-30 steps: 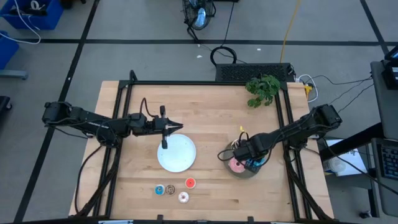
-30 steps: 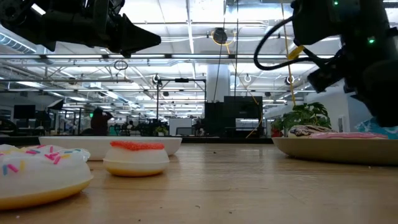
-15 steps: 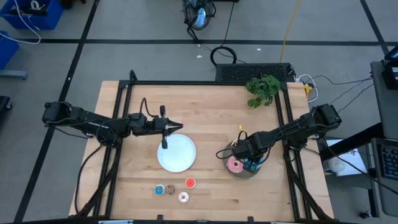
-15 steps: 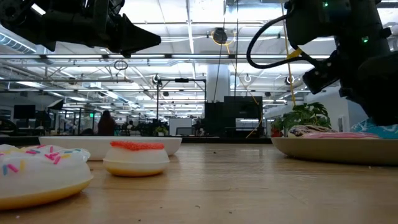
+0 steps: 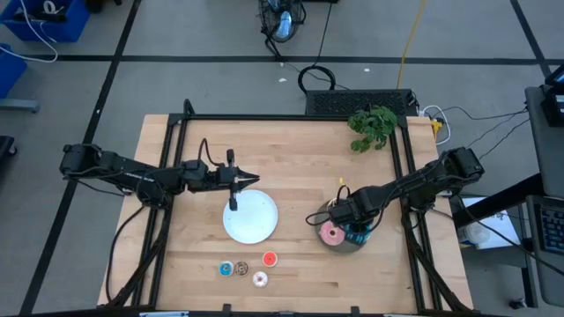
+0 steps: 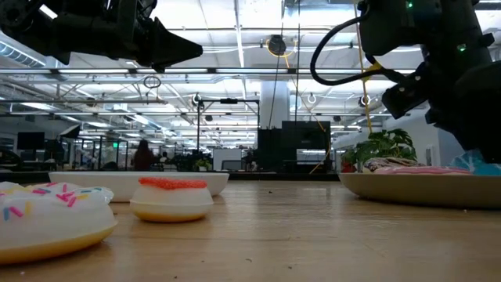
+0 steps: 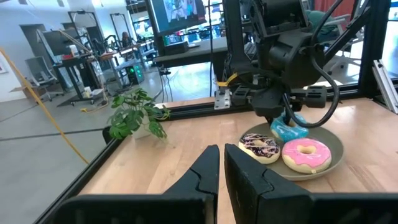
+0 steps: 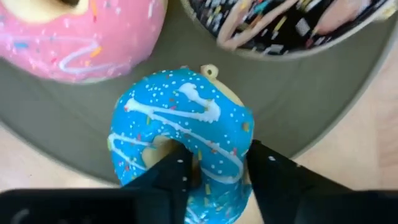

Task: Pick & Place donuts
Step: Put the large blue donut on the gray plate, then put the small blue donut on the white plate

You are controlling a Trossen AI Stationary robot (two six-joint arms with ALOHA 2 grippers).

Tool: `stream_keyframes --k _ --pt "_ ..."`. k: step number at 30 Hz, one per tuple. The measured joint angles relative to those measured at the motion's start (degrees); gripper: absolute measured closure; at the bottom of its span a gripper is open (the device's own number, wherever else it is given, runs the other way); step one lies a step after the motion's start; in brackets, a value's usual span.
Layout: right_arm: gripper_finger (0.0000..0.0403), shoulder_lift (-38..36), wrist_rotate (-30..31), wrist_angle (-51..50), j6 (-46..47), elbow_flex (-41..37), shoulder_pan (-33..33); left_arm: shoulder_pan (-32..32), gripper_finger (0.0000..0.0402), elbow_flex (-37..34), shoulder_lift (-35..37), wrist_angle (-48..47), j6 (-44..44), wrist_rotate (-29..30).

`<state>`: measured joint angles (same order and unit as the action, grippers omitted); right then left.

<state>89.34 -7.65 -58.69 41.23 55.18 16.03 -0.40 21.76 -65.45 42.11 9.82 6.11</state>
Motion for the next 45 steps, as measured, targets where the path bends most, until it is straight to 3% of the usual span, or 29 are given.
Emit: stream_keyframes --k 8,18,22,26,29,33,36,39,42,45 --pt "0.0194 0.00 -0.10 -0.88 0.84 0.48 -1.10 -0.02 0.0369 0.00 0.00 0.04 0.00 -0.02" --pt "0.0186 -0.02 0.74 -9.86 -3.14 5.19 -1.45 -0.01 0.0369 0.00 0.01 0.10 0.00 -0.01" --pt "0.0193 -0.06 5.62 -13.69 -5.94 10.71 -1.11 0.00 0.0369 0.00 0.02 0.13 0.00 -0.02" --pt "0.0201 -4.78 15.99 -13.70 -9.00 15.15 1.61 0.00 0.0369 0.00 0.01 0.12 0.00 -0.02" --pt "0.0210 -13.39 28.07 -4.97 -12.08 14.72 5.63 0.00 0.0369 0.00 0.02 0.04 0.00 -0.02" --pt "0.0245 -27.62 33.63 14.95 -20.40 7.90 10.91 0.00 0.0369 0.00 0.02 -0.07 -0.10 -0.02" --pt "0.0298 -36.84 38.63 31.56 -26.20 -0.73 14.67 0.00 0.0369 0.00 0.01 -0.23 -0.73 -0.04" --pt "0.0371 -43.33 44.84 36.76 -29.92 -9.36 16.62 0.00 0.0369 0.00 0.00 -0.04 -0.75 -0.06" --pt "0.0391 -48.50 45.97 40.00 -31.90 -17.55 16.09 0.00 0.0369 0.00 0.02 0.04 -1.49 -0.05" --pt "0.0388 -52.82 41.06 49.47 -35.13 -24.73 14.73 0.37 0.0369 0.00 0.01 0.57 -2.43 -0.07"
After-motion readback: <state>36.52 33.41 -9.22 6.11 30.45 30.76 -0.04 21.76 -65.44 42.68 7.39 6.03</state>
